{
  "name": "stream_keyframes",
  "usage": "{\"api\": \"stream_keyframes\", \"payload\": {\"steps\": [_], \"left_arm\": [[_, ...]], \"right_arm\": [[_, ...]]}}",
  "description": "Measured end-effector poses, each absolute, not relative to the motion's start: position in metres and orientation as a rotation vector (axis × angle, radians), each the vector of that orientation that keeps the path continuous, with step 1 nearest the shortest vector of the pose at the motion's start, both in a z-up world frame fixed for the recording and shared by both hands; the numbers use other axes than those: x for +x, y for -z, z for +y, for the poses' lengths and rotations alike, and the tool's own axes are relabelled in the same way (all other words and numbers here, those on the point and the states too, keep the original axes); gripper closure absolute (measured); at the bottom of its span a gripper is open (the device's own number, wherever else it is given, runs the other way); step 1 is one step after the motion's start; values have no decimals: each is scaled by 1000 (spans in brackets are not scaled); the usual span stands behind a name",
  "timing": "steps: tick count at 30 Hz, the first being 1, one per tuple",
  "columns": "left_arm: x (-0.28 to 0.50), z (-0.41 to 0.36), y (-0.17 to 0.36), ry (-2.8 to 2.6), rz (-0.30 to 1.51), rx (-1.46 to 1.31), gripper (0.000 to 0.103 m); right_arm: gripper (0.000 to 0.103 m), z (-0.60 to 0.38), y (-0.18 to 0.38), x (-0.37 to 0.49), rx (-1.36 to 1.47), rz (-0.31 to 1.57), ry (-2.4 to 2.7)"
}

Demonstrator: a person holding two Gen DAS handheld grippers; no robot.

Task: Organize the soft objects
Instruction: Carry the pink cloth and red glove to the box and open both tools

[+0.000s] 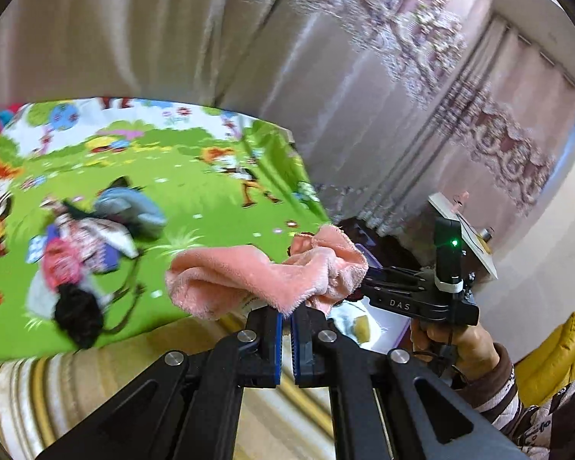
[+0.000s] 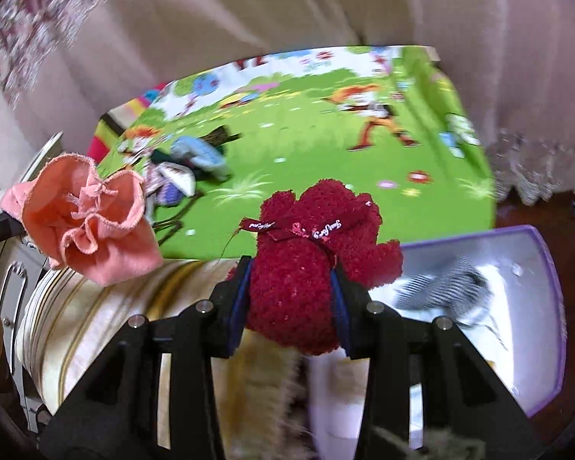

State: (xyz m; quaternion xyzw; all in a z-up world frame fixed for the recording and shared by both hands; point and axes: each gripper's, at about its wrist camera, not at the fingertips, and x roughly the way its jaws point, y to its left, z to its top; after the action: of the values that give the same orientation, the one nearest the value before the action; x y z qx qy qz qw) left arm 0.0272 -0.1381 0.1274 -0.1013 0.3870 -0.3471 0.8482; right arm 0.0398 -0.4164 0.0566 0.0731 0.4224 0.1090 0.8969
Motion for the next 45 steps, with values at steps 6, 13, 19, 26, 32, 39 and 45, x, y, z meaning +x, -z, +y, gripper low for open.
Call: {"api": "stream_keyframes", "payload": {"steps": [6,13,19,26,32,39,45], "left_arm": [[39,-195,-126,821,833,-179,99],[49,-261,-109,906,909,-133,99],[60,-307,-88,933,975,-87,97],[64,-318,-76,913,1028,-92,65],[66,-307,-81,894,1009,-120,49],[67,-287,-79,836,966,-151,49],[64,-261,-74,783,903,-157,49]], "right_arm": [[60,-479,-57,18,208,856,-93],[58,-527,-52,2,251,862,-1],[58,-549,-46,-4,269,854,55],[47,-560,-43,-5,283,864,71],[41,-559,-44,-6,285,861,62],[36,-552,-52,-7,266,849,47],[36,-538,-55,-4,248,844,11]]}}
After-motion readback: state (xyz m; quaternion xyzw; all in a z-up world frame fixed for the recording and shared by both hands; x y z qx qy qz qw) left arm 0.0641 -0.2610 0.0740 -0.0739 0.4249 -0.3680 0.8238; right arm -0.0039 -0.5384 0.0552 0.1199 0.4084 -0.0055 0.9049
